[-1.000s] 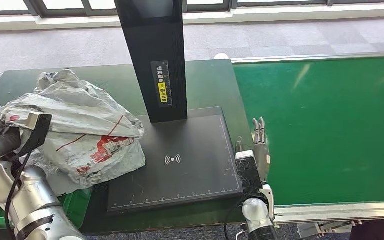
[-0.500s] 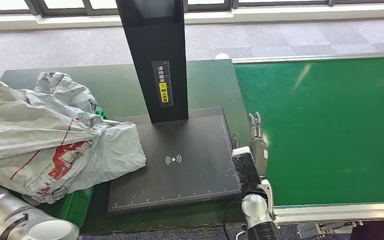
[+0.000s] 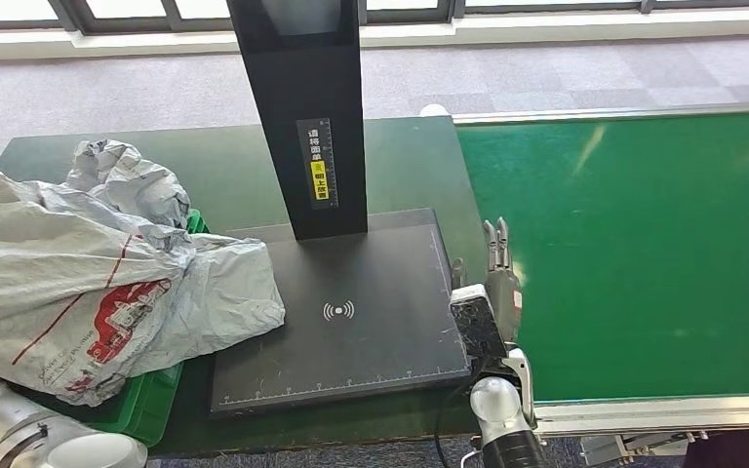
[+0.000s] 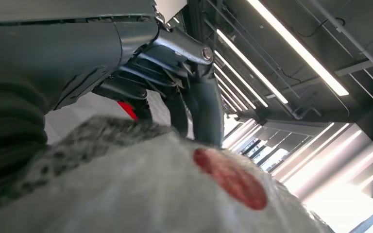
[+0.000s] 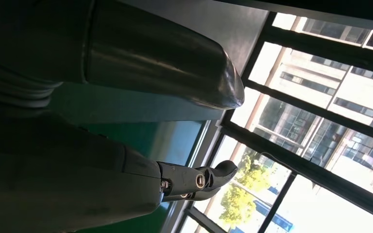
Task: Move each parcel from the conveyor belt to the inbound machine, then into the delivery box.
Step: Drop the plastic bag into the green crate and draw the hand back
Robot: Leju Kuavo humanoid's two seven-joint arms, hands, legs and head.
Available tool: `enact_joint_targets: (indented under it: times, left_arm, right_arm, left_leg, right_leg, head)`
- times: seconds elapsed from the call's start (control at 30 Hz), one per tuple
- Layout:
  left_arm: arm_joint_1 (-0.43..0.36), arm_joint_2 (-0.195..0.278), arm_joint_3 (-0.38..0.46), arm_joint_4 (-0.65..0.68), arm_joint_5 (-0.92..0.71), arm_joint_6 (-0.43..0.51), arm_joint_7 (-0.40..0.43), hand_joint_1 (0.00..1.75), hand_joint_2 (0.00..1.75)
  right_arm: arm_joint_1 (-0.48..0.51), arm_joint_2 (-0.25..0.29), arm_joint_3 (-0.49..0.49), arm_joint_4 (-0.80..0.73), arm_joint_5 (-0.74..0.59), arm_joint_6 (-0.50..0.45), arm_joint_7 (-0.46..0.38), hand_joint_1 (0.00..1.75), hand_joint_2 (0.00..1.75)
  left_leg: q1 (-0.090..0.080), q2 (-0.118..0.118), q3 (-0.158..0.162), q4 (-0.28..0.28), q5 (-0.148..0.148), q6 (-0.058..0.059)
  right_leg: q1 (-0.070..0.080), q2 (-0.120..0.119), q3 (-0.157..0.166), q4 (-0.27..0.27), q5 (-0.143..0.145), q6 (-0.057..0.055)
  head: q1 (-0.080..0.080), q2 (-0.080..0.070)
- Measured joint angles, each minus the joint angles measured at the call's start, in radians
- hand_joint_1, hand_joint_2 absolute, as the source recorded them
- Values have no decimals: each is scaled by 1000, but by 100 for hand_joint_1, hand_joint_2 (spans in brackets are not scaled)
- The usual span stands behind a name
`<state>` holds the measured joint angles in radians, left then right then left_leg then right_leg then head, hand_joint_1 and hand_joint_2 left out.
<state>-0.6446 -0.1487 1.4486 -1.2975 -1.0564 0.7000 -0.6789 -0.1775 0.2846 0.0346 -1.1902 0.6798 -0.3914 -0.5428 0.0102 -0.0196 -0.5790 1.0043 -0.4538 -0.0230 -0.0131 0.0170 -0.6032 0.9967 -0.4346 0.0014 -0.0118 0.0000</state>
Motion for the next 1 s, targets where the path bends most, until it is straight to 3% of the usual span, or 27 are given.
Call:
enact_joint_targets:
  times: [0.83,1.0]
  left_arm:
    - [-3,-23,-33,10,-33,0,0,0,0]
    - [-1,-16,-56,63,108,-7,1,0,0]
  right_arm:
    - [2,1,-9,0,12,12,5,0,0]
    - [2,1,-15,0,18,12,5,0,0]
  left_leg:
    - [0,0,0,0,1,-1]
    - [-1,0,3,0,1,-1]
  right_leg:
    - [0,0,0,0,0,0]
    - [-2,-1,2,0,0,0]
  head:
    - [0,0]
    - [0,0]
